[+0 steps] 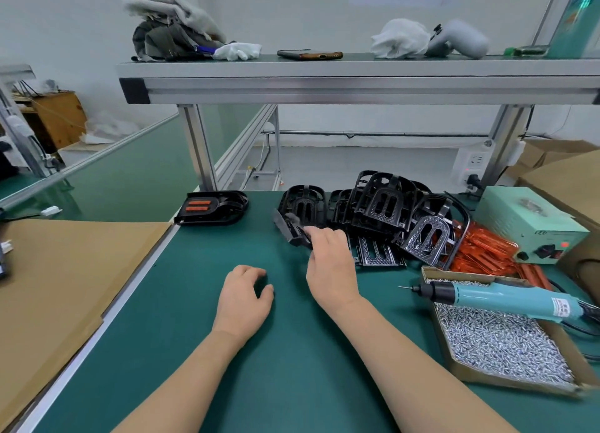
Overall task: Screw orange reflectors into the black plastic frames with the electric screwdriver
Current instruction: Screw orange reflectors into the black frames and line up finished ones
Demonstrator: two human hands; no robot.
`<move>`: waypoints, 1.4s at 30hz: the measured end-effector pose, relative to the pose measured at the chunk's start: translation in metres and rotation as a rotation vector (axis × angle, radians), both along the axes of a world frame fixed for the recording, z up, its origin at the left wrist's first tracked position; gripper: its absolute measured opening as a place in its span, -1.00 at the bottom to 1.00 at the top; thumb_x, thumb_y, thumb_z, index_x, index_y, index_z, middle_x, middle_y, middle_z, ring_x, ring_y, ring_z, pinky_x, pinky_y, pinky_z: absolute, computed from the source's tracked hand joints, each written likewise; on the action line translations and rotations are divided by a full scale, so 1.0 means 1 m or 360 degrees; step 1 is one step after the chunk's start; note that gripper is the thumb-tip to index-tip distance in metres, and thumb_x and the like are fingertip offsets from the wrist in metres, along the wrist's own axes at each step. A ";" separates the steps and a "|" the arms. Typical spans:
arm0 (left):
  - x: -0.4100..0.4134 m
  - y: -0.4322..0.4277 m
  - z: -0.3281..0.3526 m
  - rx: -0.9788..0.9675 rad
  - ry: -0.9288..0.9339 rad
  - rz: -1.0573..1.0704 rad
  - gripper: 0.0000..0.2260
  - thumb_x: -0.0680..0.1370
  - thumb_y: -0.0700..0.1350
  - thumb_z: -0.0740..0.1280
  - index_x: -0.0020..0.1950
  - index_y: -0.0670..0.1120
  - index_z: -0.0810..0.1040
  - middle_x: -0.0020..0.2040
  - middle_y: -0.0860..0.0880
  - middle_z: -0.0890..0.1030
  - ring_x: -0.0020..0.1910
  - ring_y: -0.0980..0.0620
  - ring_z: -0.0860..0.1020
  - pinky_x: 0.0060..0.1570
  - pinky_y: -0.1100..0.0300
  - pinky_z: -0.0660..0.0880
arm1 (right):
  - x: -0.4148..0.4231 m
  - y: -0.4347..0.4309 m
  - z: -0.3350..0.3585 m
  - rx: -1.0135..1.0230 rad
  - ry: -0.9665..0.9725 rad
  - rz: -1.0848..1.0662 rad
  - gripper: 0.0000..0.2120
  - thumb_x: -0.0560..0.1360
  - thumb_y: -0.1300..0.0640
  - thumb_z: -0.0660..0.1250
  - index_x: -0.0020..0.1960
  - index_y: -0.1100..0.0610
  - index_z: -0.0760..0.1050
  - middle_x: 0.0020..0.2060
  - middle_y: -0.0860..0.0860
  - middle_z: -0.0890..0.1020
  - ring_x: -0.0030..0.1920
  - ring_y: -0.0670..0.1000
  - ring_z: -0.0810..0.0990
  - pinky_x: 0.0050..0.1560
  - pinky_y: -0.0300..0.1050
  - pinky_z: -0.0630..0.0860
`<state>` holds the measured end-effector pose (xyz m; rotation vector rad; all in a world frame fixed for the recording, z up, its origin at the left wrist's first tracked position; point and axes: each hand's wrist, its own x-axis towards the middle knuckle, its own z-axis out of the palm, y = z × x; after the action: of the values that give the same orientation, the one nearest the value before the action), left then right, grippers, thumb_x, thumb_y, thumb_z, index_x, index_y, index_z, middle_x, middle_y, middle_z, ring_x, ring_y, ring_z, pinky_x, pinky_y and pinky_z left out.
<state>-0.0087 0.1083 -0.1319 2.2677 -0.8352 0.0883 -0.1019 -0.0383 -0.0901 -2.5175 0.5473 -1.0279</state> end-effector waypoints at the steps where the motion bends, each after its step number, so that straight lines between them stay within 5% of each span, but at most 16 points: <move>1: 0.000 0.000 0.000 0.0001 0.0003 -0.0001 -0.76 0.54 -0.11 0.39 0.20 -0.13 0.61 0.12 0.01 0.53 0.19 -0.01 0.47 0.18 0.28 0.30 | -0.005 0.002 0.000 0.0074 -0.0115 0.0030 -0.59 0.47 0.46 0.22 0.28 0.25 0.53 0.02 0.13 0.58 0.06 0.18 0.45 0.08 0.01 0.45; 4: -0.001 0.000 0.002 0.0001 0.0007 -0.0011 -0.73 0.54 -0.11 0.40 0.23 -0.13 0.59 0.13 0.00 0.54 0.19 -0.01 0.47 0.21 0.24 0.32 | -0.019 0.007 0.000 0.0486 -0.0315 0.0074 -0.77 0.56 0.38 0.26 0.12 0.17 0.58 -0.06 0.04 0.62 -0.01 0.10 0.51 0.10 -0.05 0.45; 8: -0.003 0.002 0.003 0.0002 0.0032 -0.0032 -0.68 0.55 -0.11 0.39 0.28 -0.13 0.56 0.17 -0.01 0.55 0.22 -0.01 0.48 0.25 0.21 0.32 | -0.035 0.011 0.009 0.1634 -0.0438 0.0220 -0.73 0.59 0.30 0.31 0.04 -0.06 0.62 -0.17 -0.18 0.70 -0.11 -0.11 0.61 -0.07 -0.27 0.50; 12: -0.004 0.003 0.006 -0.0063 0.0076 -0.0055 -0.71 0.53 -0.13 0.39 0.25 -0.07 0.54 0.09 0.06 0.56 0.12 0.04 0.48 0.16 0.21 0.36 | -0.054 0.009 0.015 0.2102 -0.0531 0.0323 -0.74 0.57 0.37 0.30 0.05 0.06 0.65 -0.06 0.02 0.71 0.03 0.04 0.59 0.06 -0.10 0.49; 14: -0.004 0.003 0.007 -0.0093 0.0108 -0.0050 -0.80 0.54 -0.15 0.37 0.15 -0.02 0.53 0.01 0.11 0.54 0.05 0.05 0.49 0.10 0.22 0.35 | -0.062 0.007 0.016 0.2267 -0.0541 0.0396 -0.75 0.58 0.38 0.27 0.11 0.13 0.64 -0.06 0.06 0.70 -0.02 0.02 0.63 -0.04 -0.10 0.52; 16: -0.005 0.003 0.008 -0.0131 0.0138 -0.0039 -0.84 0.55 -0.20 0.34 0.07 0.03 0.52 -0.07 0.21 0.51 0.01 0.05 0.50 0.06 0.22 0.34 | -0.069 0.006 0.016 0.2375 -0.0526 0.0426 -0.74 0.59 0.38 0.26 0.15 0.17 0.63 -0.09 0.05 0.70 -0.11 -0.03 0.64 -0.20 -0.20 0.50; 20: -0.004 0.004 0.007 -0.0299 0.0297 0.0054 -0.83 0.60 -0.24 0.25 0.06 -0.03 0.59 -0.11 0.29 0.51 -0.02 0.06 0.51 0.00 0.24 0.33 | -0.079 0.006 0.009 0.2566 -0.0529 0.0460 -0.75 0.60 0.37 0.25 0.18 0.21 0.62 -0.14 0.04 0.69 -0.13 -0.02 0.61 -0.14 -0.16 0.46; 25: -0.005 0.005 0.008 -0.0342 0.0367 0.0093 -0.75 0.64 -0.17 0.23 -0.22 -0.12 0.54 -0.23 0.06 0.57 -0.15 -0.03 0.49 -0.17 0.18 0.36 | -0.084 0.017 -0.004 0.2835 -0.0641 0.0468 -0.78 0.58 0.39 0.25 0.11 0.22 0.63 -0.17 0.06 0.70 -0.13 0.05 0.66 -0.09 -0.12 0.59; 29: -0.015 0.012 0.014 -0.0510 0.0674 -0.0011 -0.53 0.66 0.09 0.17 -0.33 -0.05 0.67 -0.18 0.05 0.66 -0.07 0.08 0.55 0.03 0.23 0.38 | -0.084 0.021 -0.010 0.2901 -0.0764 0.0499 -0.77 0.59 0.38 0.26 0.16 0.22 0.60 -0.11 0.06 0.72 -0.13 0.02 0.71 -0.13 -0.13 0.64; 34: -0.043 0.010 0.028 -0.0313 0.0891 -0.0233 -0.47 0.33 0.42 0.30 -0.27 -0.04 0.70 -0.18 0.02 0.70 -0.14 0.07 0.62 0.04 0.09 0.48 | -0.080 0.028 -0.012 0.2760 -0.0781 0.0624 -0.73 0.59 0.41 0.25 0.24 0.22 0.53 -0.01 0.10 0.73 -0.03 0.04 0.72 -0.05 -0.08 0.65; 36: -0.053 0.009 0.028 -0.0367 0.0995 -0.0304 -0.51 0.33 0.33 0.40 -0.18 -0.11 0.68 -0.17 -0.05 0.71 -0.16 0.06 0.64 -0.02 0.01 0.54 | -0.079 0.032 -0.015 0.2706 -0.0761 0.0620 -0.73 0.58 0.42 0.26 0.22 0.21 0.53 -0.01 0.07 0.71 0.00 0.00 0.70 -0.10 -0.13 0.65; 38: -0.058 0.008 0.027 -0.0517 0.1070 -0.0335 -0.72 0.49 0.06 0.43 -0.01 -0.14 0.69 -0.04 -0.09 0.73 0.01 -0.01 0.67 0.13 -0.03 0.56 | -0.079 0.033 -0.017 0.2702 -0.0730 0.0653 -0.73 0.56 0.44 0.27 0.20 0.22 0.55 0.02 0.08 0.68 0.06 0.02 0.67 -0.08 -0.14 0.64; 40: -0.059 0.009 0.032 -0.0647 0.1208 -0.0345 -0.82 0.59 -0.21 0.29 0.08 -0.16 0.68 0.05 -0.08 0.72 0.10 -0.05 0.66 0.13 0.05 0.55 | -0.082 0.033 -0.015 0.2676 -0.0654 0.0801 -0.78 0.54 0.39 0.35 0.16 0.26 0.56 0.03 0.12 0.70 0.02 0.03 0.71 -0.07 -0.14 0.64; 42: -0.057 0.010 0.035 -0.0624 0.1280 -0.0357 -0.78 0.57 -0.22 0.22 0.06 -0.23 0.65 0.03 -0.09 0.72 0.01 -0.07 0.66 0.00 0.13 0.52 | -0.088 0.030 -0.012 0.2544 -0.0542 0.0933 -0.65 0.47 0.21 0.48 0.23 0.24 0.53 0.09 0.11 0.71 0.05 0.02 0.70 -0.01 -0.14 0.61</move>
<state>-0.0656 0.1187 -0.0972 1.6073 -0.5544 -0.6622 -0.1896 -0.0086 -0.1017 -0.9285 0.2598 -0.3887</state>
